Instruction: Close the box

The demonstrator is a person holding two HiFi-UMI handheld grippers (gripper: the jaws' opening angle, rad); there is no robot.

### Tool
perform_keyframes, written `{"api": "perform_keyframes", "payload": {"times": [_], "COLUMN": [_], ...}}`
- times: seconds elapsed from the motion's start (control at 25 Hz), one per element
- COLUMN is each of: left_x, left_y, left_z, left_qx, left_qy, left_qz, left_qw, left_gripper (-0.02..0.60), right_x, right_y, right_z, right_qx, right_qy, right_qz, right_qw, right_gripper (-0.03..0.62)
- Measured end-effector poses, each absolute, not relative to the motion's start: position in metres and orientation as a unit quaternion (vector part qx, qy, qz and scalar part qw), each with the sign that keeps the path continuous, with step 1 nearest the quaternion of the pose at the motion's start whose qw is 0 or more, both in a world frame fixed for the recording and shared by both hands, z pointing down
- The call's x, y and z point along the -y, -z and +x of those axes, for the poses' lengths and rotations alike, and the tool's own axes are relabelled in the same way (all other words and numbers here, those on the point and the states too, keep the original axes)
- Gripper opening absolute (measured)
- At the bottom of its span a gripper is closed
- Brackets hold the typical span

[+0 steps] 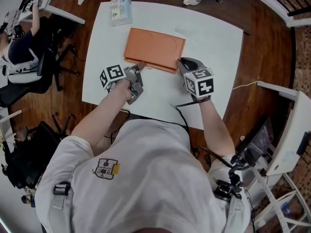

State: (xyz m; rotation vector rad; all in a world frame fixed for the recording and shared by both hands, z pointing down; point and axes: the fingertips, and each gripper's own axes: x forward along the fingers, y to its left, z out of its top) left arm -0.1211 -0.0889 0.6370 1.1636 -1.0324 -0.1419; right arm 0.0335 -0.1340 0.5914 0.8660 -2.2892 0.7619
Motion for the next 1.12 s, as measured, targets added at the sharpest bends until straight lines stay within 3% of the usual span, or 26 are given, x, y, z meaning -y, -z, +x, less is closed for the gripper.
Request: {"api": "perform_keyframes", "payload": {"times": [0.24,0.64,0.72,0.84,0.96,1.0,1.12], "left_x": [0.107,0.106,0.088,0.053,0.017,0.006,-0.013], "left_y": [-0.626,-0.626,-0.618,-0.604,-0.612,-0.618,-0.629], "left_z": [-0.114,-0.105,-0.098,-0.102,-0.129,-0.142,-0.170], "left_qx": [0.435,0.402,0.372,0.336,0.330,0.334,0.345], "left_qy": [0.114,0.120,0.100,0.054,-0.026,-0.055,-0.090], "left_qz": [0.554,0.594,0.628,0.693,0.756,0.772,0.795], "left_qw": [0.701,0.686,0.677,0.636,0.564,0.537,0.491], "left_gripper": [0.124,0.124,0.124,0.121,0.036,-0.002,-0.002], "right_x": [0.135,0.139,0.127,0.096,0.052,0.035,-0.007], "right_y": [-0.591,-0.594,-0.592,-0.584,-0.584,-0.588,-0.601], "right_z": [0.034,0.036,0.038,0.041,0.053,0.058,0.070], "right_qx": [0.853,0.853,0.854,0.850,0.827,0.817,0.803], "right_qy": [-0.289,-0.289,-0.311,-0.384,-0.456,-0.471,-0.485], "right_qz": [0.330,0.337,0.342,0.333,0.327,0.331,0.347], "right_qw": [0.283,0.274,0.241,0.139,0.039,0.021,0.010], "right_gripper": [0.044,0.043,0.032,0.029,0.006,0.000,0.000]}}
